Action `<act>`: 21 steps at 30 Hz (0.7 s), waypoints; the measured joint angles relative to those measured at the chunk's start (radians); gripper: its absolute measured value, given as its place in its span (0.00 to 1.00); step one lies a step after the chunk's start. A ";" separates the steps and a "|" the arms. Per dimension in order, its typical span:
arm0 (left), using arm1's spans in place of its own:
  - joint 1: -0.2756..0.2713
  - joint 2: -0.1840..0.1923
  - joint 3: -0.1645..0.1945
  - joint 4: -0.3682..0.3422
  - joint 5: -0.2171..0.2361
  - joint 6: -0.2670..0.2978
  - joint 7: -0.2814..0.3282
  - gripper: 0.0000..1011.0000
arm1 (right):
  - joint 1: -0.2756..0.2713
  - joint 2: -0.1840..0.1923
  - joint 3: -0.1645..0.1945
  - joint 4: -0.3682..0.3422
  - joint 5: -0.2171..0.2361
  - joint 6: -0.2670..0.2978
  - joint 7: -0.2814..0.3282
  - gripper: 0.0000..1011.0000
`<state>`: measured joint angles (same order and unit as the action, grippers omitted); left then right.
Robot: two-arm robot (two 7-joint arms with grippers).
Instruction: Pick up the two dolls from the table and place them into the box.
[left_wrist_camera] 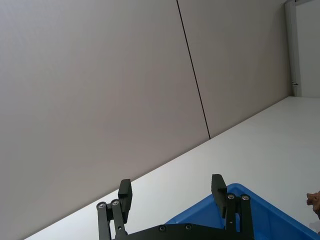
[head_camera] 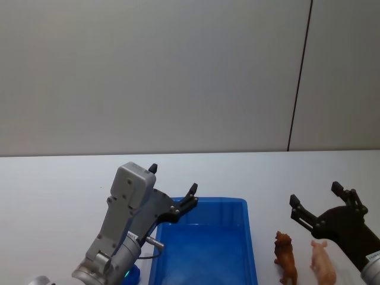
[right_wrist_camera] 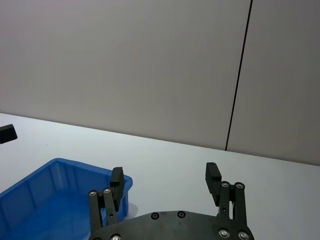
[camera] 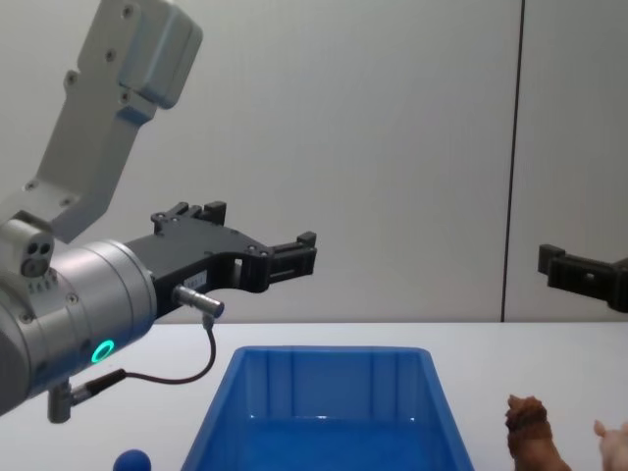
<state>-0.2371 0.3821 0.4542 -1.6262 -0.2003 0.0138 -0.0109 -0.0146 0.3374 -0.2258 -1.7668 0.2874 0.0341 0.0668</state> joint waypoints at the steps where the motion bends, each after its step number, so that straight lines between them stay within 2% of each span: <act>1: 0.000 0.000 0.000 0.000 0.000 0.000 0.000 0.99 | 0.000 0.000 0.000 0.000 0.000 0.000 0.000 0.99; 21: 0.000 0.000 0.000 0.000 0.000 0.000 0.000 0.99 | 0.000 0.000 0.000 0.000 0.000 0.000 0.000 0.99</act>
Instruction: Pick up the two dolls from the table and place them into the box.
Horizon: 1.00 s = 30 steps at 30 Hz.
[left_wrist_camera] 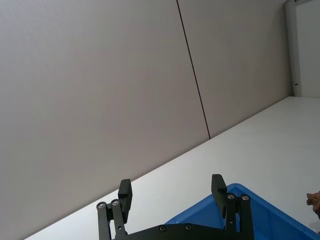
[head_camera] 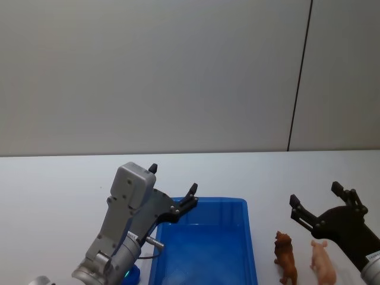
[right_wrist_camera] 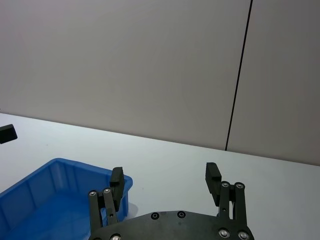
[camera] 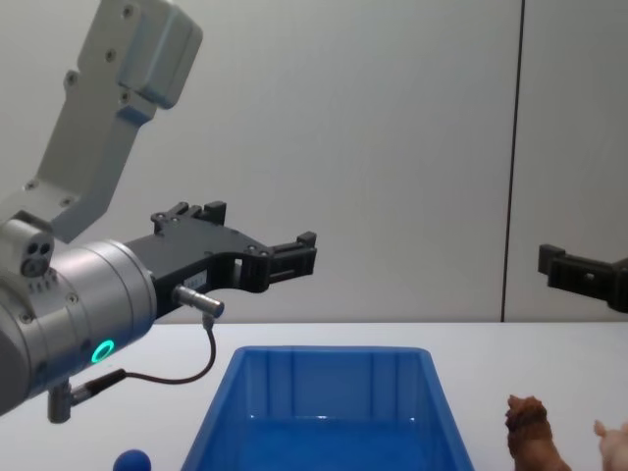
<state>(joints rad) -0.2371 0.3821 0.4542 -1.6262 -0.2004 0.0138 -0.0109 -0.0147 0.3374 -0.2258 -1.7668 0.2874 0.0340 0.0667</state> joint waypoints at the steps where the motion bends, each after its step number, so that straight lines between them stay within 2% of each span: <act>1: 0.000 0.000 0.000 0.000 0.000 0.000 0.000 0.99 | 0.000 0.000 0.000 0.000 0.000 0.000 0.000 0.99; 24: 0.000 0.000 0.000 0.000 0.000 0.000 0.000 0.99 | 0.000 0.000 0.000 0.000 0.000 0.001 0.000 0.99; 30: 0.000 0.000 0.000 0.000 0.000 0.000 0.000 0.99 | 0.001 -0.004 0.001 0.003 -0.001 0.021 -0.014 0.99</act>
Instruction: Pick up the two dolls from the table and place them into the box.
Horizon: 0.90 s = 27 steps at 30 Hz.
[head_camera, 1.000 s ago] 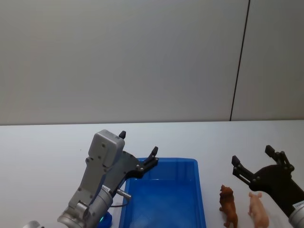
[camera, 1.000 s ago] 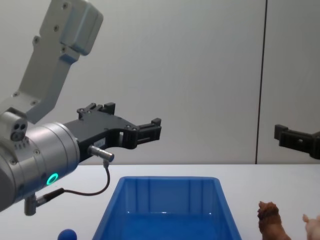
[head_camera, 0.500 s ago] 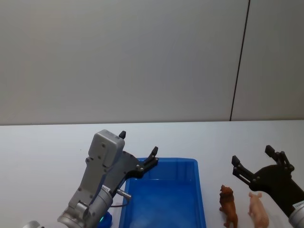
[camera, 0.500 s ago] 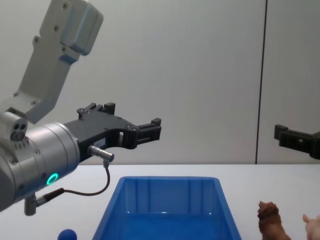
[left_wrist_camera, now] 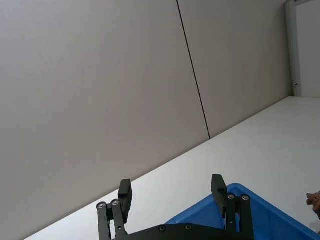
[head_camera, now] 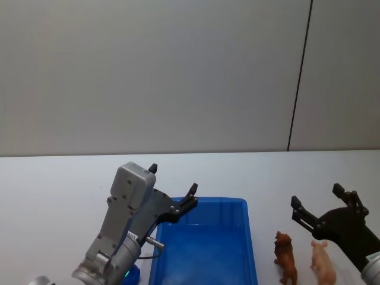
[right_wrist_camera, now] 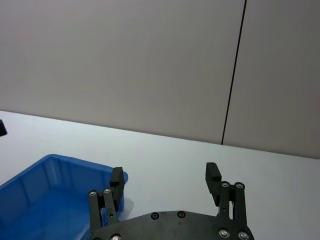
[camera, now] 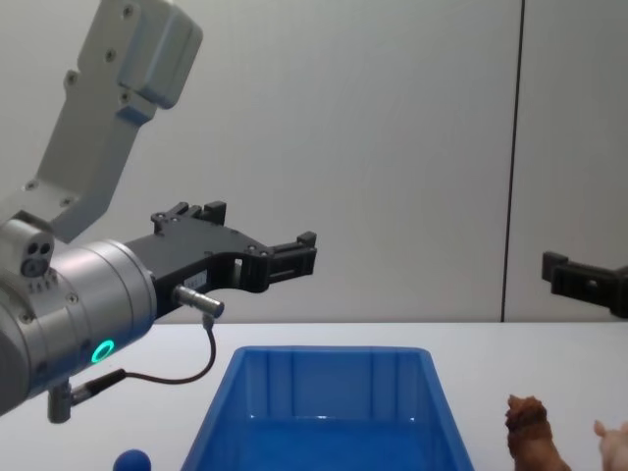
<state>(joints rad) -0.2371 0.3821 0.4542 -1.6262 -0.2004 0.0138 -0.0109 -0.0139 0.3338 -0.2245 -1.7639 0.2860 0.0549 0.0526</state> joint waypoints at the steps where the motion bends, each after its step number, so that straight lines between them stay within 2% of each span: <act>1: 0.000 0.000 0.000 0.000 0.000 0.000 0.000 0.99 | 0.000 -0.001 0.000 0.000 -0.001 0.004 -0.004 0.99; 11: 0.000 0.000 0.000 0.000 0.000 0.000 0.000 0.99 | -0.001 -0.014 0.000 0.011 -0.017 0.077 -0.069 0.99; 16: 0.000 0.000 0.000 0.000 0.000 0.000 0.000 0.99 | -0.005 -0.026 -0.005 0.022 -0.031 0.131 -0.114 0.99; 27: 0.000 0.000 0.000 0.000 0.000 0.000 0.000 0.99 | -0.017 -0.045 -0.016 0.048 -0.057 0.194 -0.160 0.99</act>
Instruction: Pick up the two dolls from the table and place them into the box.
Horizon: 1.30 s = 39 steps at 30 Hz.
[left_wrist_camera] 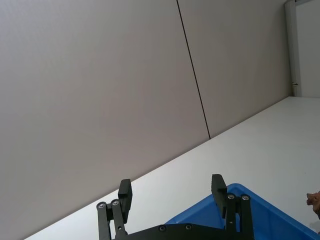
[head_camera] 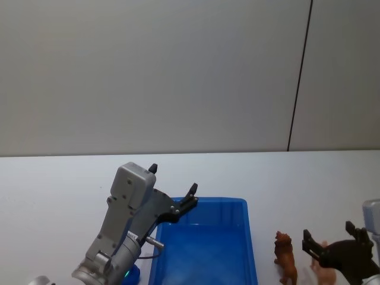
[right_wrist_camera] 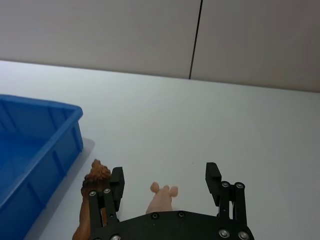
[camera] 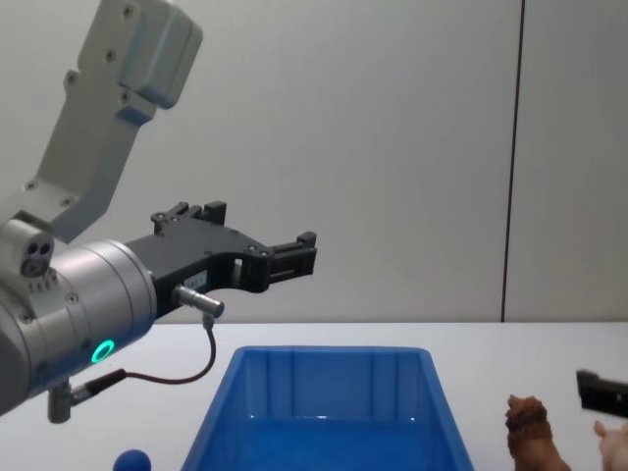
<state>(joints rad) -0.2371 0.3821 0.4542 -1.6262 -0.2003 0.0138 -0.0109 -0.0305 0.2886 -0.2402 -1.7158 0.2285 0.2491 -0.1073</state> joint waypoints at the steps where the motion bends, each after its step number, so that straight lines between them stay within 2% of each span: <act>1: 0.000 0.000 0.000 0.000 0.000 0.000 0.000 0.99 | -0.001 -0.001 -0.001 0.002 -0.002 0.004 -0.002 0.99; 19: 0.000 0.000 0.000 0.000 0.000 0.000 0.000 0.99 | -0.011 -0.032 -0.018 0.054 -0.026 0.066 -0.012 0.97; 31: 0.000 0.000 0.000 0.000 0.000 0.000 0.000 0.99 | -0.025 -0.042 -0.021 0.064 -0.026 0.084 -0.024 0.67; 39: 0.000 0.000 0.000 0.000 0.000 0.000 0.000 0.99 | -0.043 -0.044 -0.018 0.044 -0.031 0.084 -0.053 0.40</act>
<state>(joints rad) -0.2371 0.3821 0.4542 -1.6262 -0.2004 0.0139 -0.0109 -0.0740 0.2447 -0.2585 -1.6721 0.1977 0.3332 -0.1599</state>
